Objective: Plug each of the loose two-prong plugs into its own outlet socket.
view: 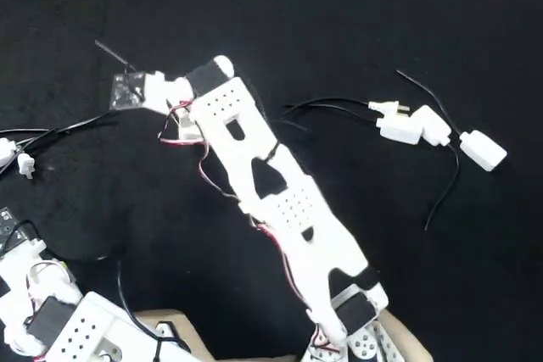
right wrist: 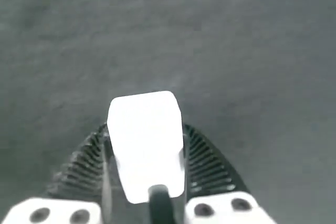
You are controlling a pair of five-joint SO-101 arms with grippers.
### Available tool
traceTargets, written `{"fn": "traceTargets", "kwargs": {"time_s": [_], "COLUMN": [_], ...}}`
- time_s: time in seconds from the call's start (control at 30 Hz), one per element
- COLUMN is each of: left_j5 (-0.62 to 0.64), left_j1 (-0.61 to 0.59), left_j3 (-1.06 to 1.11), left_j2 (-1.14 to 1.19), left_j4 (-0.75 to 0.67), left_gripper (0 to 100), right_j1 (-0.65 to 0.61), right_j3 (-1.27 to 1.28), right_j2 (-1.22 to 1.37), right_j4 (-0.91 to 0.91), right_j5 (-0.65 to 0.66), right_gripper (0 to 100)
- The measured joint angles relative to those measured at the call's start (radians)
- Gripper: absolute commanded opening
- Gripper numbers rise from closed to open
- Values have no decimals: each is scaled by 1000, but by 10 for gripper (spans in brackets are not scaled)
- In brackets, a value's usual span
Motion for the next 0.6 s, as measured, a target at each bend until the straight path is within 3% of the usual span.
{"fn": "traceTargets", "kwargs": {"time_s": [0.23,0.6], "left_j5": [0,0], "left_j1": [0,0], "left_j3": [0,0], "left_j2": [0,0], "left_j4": [0,0], "left_gripper": [167,167], "right_j1": [78,140], "right_j3": [-252,-83], "right_j2": [163,190], "right_j4": [-95,-414], "right_j5": [-2,9], "right_gripper": [12,15]}}
